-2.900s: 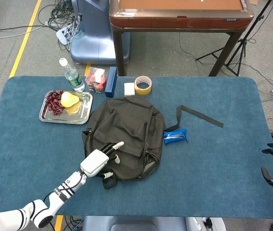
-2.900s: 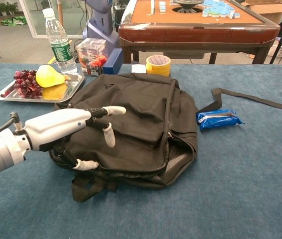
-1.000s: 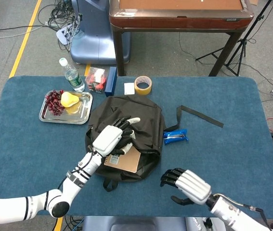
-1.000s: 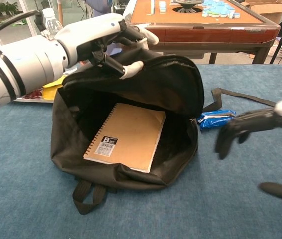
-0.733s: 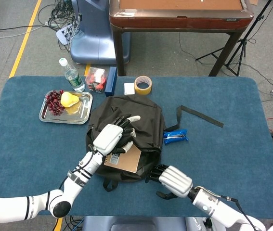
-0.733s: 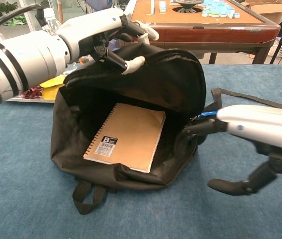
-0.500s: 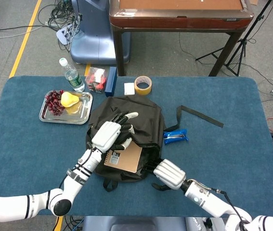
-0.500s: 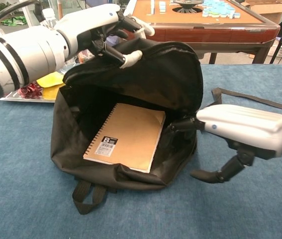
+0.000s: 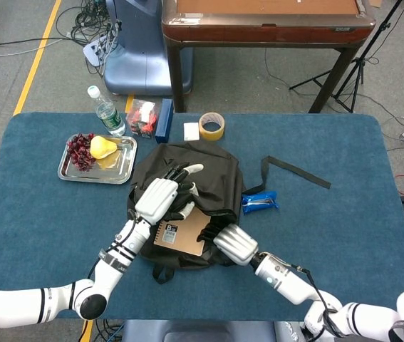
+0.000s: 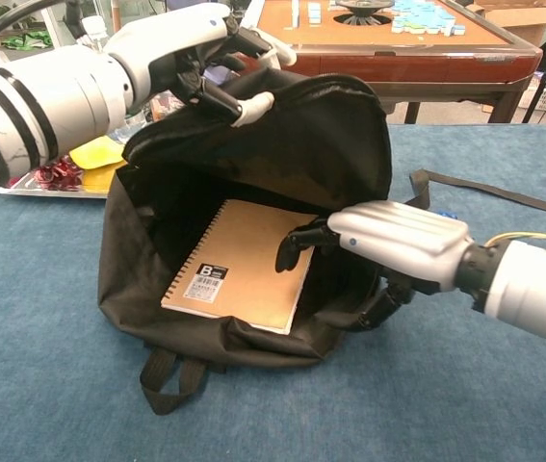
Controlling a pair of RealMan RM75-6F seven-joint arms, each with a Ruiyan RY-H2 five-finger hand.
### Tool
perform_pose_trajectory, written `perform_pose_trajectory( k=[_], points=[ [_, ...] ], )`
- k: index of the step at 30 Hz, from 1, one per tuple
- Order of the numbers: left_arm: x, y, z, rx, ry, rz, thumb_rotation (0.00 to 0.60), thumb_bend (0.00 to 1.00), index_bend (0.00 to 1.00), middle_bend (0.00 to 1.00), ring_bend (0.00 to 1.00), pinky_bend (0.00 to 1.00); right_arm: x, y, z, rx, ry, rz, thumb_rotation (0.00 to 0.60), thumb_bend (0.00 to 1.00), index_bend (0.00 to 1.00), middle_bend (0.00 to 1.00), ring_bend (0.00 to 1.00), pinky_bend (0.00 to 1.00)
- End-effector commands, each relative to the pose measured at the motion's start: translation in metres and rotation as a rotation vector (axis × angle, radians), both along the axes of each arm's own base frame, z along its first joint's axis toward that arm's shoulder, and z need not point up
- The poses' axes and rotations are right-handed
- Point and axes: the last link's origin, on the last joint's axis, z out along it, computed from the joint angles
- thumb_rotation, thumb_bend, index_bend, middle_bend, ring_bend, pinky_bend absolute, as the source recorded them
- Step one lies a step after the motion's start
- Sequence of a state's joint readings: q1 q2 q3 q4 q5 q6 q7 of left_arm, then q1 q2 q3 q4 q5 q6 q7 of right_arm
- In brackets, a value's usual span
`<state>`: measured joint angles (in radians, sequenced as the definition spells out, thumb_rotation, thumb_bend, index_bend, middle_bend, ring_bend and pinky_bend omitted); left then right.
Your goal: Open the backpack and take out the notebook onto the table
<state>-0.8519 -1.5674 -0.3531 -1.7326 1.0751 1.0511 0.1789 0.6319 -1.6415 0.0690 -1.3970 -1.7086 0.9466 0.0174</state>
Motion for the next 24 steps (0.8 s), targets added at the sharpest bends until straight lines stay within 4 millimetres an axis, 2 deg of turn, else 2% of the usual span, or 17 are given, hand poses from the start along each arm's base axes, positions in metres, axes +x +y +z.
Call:
perform_pose_trajectory(
  k=[1, 13, 18, 24],
  points=[
    [0.000, 0.001, 0.001, 0.004, -0.003, 0.007, 0.600, 0.51, 0.54, 0.14, 0.03, 0.05, 0.003, -0.005, -0.007, -0.010, 0.011, 0.007, 0.600, 0.24, 0.29, 0.29, 0.21, 0.30],
    [-0.003, 0.005, 0.003, 0.012, -0.013, 0.038, 0.600, 0.51, 0.54, 0.14, 0.03, 0.05, 0.012, -0.013, -0.036, -0.033, 0.048, 0.023, 0.600, 0.15, 0.29, 0.29, 0.21, 0.30],
    [-0.002, 0.004, 0.004, 0.016, -0.019, 0.042, 0.600, 0.51, 0.53, 0.14, 0.03, 0.05, 0.017, -0.017, -0.042, -0.045, 0.039, 0.021, 0.600, 0.14, 0.29, 0.29, 0.21, 0.30],
    [-0.002, 0.004, 0.006, 0.017, -0.024, 0.046, 0.600, 0.51, 0.53, 0.14, 0.03, 0.05, 0.014, -0.019, -0.045, -0.055, 0.062, 0.025, 0.600, 0.14, 0.29, 0.29, 0.21, 0.30]
  ],
)
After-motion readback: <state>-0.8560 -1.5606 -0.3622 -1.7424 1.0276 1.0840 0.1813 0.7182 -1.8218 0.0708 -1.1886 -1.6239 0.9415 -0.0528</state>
